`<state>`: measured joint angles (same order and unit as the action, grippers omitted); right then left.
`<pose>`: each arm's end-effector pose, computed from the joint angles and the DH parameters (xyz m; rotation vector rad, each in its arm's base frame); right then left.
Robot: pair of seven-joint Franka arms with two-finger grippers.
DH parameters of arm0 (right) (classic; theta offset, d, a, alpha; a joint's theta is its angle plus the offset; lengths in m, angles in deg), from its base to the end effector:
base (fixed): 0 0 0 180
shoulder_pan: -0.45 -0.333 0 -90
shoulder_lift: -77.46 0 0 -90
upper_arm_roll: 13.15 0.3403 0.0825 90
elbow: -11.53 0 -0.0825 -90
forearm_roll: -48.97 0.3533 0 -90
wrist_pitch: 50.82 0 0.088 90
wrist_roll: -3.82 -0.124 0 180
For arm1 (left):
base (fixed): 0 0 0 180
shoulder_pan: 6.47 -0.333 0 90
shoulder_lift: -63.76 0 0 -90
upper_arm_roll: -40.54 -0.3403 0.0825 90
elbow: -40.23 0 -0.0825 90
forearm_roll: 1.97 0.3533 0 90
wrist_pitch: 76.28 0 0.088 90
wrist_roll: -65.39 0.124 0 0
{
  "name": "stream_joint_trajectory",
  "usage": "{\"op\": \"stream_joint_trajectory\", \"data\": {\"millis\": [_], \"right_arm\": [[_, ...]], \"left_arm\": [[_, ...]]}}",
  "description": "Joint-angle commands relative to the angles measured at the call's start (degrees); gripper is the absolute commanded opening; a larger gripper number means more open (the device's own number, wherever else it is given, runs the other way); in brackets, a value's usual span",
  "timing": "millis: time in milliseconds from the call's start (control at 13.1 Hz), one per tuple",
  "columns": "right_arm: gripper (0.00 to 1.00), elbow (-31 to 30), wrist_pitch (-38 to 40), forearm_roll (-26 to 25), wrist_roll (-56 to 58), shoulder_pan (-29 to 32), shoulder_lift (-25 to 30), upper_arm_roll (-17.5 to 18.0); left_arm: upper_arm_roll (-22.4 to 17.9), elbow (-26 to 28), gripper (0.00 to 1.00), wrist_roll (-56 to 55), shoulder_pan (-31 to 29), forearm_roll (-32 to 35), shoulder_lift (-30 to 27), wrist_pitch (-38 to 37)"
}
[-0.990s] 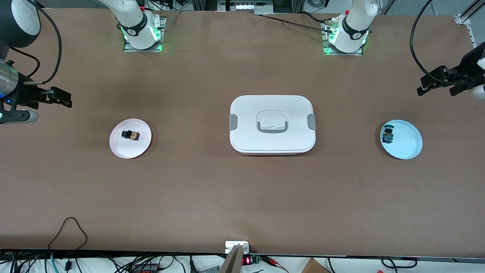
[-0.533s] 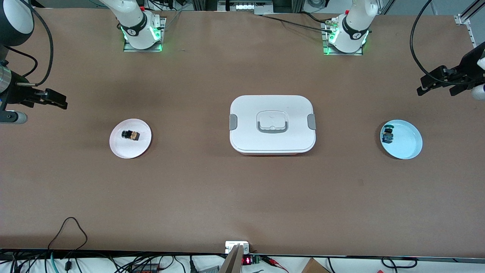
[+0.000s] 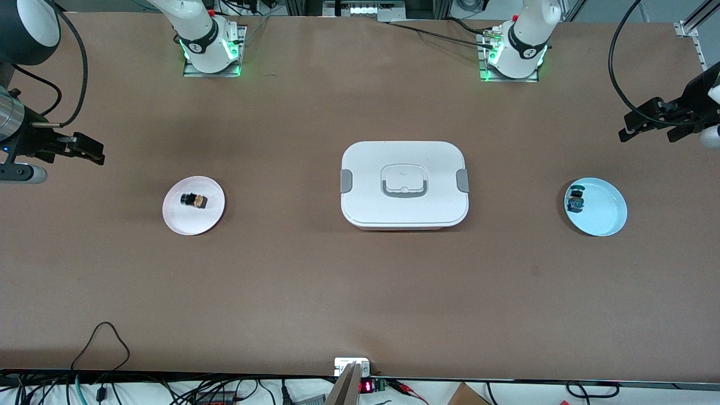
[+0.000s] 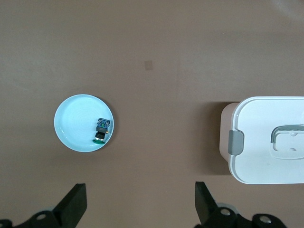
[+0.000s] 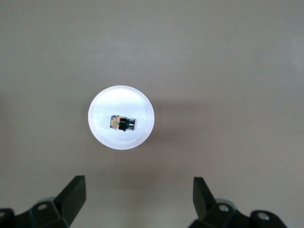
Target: Transfer orange switch to right arm and place
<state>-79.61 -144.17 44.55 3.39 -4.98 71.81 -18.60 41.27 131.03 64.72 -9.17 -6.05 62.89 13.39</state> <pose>0.5565 -0.0068 0.5753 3.0538 -0.0013 -0.0906 0.5180 0.0089 0.6334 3.0697 0.0704 -0.0057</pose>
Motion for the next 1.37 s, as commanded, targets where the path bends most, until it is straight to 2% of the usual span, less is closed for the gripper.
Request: {"op": "stream_joint_trajectory", "data": {"millis": [0,228,381,685,1295], "right_arm": [[1.0,-5.61,-1.56,0.12,-1.06,0.5,4.76,0.53],[1.0,-13.87,-6.57,0.12,-1.06,0.59,10.47,0.35],[1.0,-13.46,-5.0,0.12,0.69,0.68,10.66,0.26],[1.0,-8.8,-2.45,0.03,4.66,0.68,7.85,0.09],[1.0,-8.18,-2.27,0.91,4.74,1.03,7.5,0.09]], "left_arm": [[0.14,-2.3,1.0,0.14,0.24,0.74,1.05,-1.42],[0.14,-2.38,1.0,0.14,0.24,0.74,1.05,-1.42],[0.67,-2.91,1.0,0.32,0.33,0.83,1.13,-1.42],[1.99,-3.35,1.0,-0.03,0.24,1.0,1.13,-1.6],[1.9,-3.18,1.0,-0.12,-0.2,0.92,1.13,-2.13]]}}
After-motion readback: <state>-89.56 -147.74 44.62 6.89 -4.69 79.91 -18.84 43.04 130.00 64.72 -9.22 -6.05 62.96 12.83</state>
